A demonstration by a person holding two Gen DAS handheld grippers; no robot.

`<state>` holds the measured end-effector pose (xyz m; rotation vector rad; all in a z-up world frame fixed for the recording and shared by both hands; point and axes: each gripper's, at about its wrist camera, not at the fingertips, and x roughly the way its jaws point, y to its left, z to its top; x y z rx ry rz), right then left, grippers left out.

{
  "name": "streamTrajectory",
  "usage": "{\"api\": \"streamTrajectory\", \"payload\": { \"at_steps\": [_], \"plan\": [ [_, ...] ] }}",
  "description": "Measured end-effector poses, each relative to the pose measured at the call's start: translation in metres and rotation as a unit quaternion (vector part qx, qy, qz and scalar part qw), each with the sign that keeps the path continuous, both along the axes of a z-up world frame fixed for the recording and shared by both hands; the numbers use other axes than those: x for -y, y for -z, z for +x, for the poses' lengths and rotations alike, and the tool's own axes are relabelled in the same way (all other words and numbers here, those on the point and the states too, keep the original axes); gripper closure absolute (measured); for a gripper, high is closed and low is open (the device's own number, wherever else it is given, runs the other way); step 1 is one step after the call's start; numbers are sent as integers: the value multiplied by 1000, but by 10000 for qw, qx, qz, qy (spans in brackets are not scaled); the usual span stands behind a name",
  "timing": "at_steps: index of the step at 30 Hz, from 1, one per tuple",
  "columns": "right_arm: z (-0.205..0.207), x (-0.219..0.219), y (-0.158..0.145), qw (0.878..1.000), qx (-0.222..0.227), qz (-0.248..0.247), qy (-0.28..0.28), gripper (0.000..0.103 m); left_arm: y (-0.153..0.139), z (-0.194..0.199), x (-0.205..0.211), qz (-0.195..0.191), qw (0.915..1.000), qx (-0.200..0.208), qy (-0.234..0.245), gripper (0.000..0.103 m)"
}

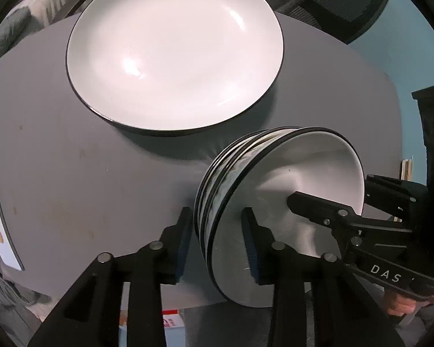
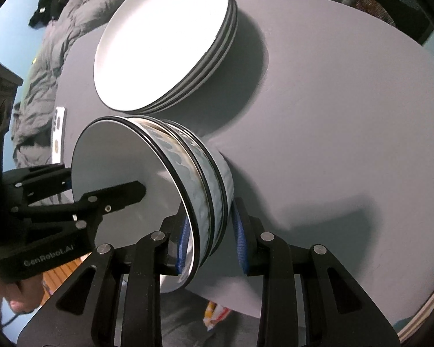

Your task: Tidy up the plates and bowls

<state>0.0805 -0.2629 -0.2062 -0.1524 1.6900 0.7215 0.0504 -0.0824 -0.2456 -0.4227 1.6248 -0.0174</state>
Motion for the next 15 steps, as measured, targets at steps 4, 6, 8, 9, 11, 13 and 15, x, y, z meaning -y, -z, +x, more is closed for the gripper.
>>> {"api": "streamTrajectory", "payload": {
  "at_steps": [4, 6, 8, 9, 11, 13, 15],
  "plan": [
    [2, 6, 2, 9999, -11, 11, 165, 67, 4, 0, 3, -64, 9999, 116, 64, 53],
    [1, 7, 2, 9998, -36, 9, 197, 67, 9, -1, 1, -229, 9996, 150, -20, 49],
    [1, 6, 2, 9997, -41, -5, 251, 66, 11, -5, -4, -380, 9991, 174, -109, 47],
    [2, 7, 2, 9995, -44, -34, 302, 66, 14, -5, -8, -510, 9984, 208, -152, 47],
    [-1, 5, 2, 9994, -35, -74, 328, 66, 19, -6, -11, -708, 9968, 225, -279, 47],
    [-1, 5, 2, 9993, -42, -97, 359, 66, 23, -7, -14, -949, 9943, 249, -422, 54],
    [-1, 6, 2, 9990, -73, -120, 416, 66, 20, -8, -13, -916, 9944, 282, -447, 57]
  ]
}}
